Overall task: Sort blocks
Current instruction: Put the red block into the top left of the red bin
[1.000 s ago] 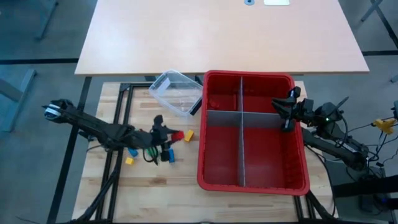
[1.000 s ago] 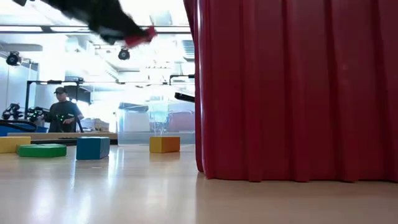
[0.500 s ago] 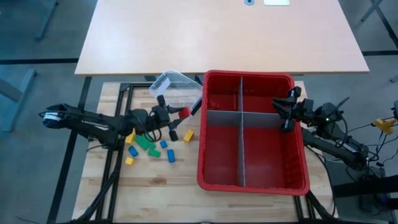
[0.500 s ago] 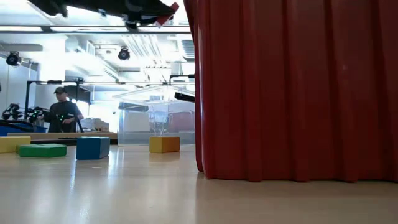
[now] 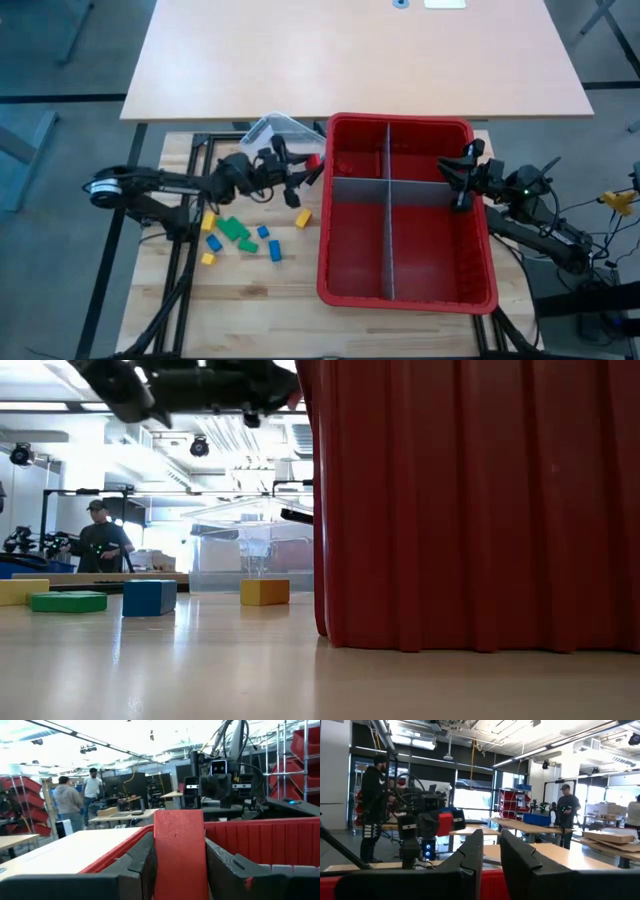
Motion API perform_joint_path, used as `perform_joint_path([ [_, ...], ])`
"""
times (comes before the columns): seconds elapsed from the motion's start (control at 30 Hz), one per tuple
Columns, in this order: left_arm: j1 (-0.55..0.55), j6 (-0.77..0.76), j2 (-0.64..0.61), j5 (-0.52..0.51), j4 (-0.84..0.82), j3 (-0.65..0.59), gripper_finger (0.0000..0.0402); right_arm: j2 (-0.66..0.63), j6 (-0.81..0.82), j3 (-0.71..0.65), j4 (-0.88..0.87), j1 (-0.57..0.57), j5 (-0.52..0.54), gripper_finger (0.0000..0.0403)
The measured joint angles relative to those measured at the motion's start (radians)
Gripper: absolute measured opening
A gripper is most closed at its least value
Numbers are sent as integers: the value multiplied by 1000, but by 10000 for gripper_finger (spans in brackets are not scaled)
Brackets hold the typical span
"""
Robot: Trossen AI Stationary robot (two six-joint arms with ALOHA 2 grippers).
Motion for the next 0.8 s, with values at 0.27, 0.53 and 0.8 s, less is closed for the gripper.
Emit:
perform_joint_path([
  [0.27,38,-4,174,96,-64,207,105,0,2,0,-1,0,0,58],
  [0.53,94,-79,330,96,-263,427,105,0,13,0,-12,0,0,52],
  [0.8,148,-276,378,94,-348,464,138,0,35,0,-44,0,0,44],
])
